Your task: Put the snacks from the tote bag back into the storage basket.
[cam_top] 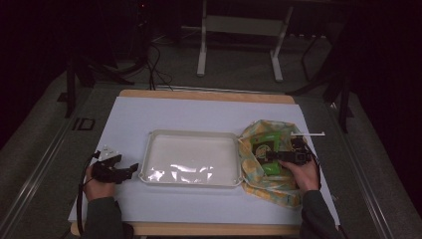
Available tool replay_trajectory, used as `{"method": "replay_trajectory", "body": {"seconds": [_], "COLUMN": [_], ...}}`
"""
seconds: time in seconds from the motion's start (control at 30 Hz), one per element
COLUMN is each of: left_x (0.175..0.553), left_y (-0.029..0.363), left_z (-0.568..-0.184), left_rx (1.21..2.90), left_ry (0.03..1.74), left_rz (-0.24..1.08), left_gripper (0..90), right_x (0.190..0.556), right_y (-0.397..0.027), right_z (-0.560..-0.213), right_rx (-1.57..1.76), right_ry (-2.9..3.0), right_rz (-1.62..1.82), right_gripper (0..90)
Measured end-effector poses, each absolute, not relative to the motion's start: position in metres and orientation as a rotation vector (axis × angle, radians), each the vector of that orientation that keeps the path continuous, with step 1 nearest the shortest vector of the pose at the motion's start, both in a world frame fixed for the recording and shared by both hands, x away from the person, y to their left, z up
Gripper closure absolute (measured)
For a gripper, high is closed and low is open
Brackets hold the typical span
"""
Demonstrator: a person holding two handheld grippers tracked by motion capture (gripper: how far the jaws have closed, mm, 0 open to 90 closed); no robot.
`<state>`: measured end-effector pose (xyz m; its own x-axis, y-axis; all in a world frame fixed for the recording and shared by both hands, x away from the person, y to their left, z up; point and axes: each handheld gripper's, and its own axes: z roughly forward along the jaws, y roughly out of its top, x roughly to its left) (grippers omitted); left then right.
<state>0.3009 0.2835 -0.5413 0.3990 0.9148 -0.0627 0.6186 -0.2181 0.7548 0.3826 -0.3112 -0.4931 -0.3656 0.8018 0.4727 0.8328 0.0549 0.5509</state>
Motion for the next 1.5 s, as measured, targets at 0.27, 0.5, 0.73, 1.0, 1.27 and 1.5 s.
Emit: {"method": "replay_trajectory", "body": {"seconds": [0.27,0.5,0.73,1.0,1.27,1.5], "left_x": [0.301,0.301,0.301,0.301,0.301,0.301], "left_y": [0.283,0.283,0.283,0.283,0.283,0.283], "left_z": [-0.541,-0.541,-0.541,-0.541,-0.541,-0.541], "left_rx": [1.942,1.942,1.940,1.941,1.941,1.943], "left_ry": [1.310,1.310,1.310,1.311,1.311,1.312], "left_rz": [0.526,0.525,0.526,0.526,0.527,0.528], "left_gripper": [22.7,22.7,22.7,22.7,22.7,22.7], "right_x": [0.378,0.370,0.364,0.359,0.356,0.353], "right_y": [-0.312,-0.313,-0.318,-0.321,-0.325,-0.331], "right_z": [-0.487,-0.480,-0.472,-0.462,-0.455,-0.450], "right_rx": [-1.727,-1.726,-1.746,-1.757,-1.762,-1.774], "right_ry": [-2.238,-2.244,-2.223,-2.239,-2.252,-2.250], "right_rz": [-1.236,-1.249,-1.311,-1.346,-1.364,-1.387], "right_gripper": [62.6,66.8,72.1,72.6,72.6,72.6]}}
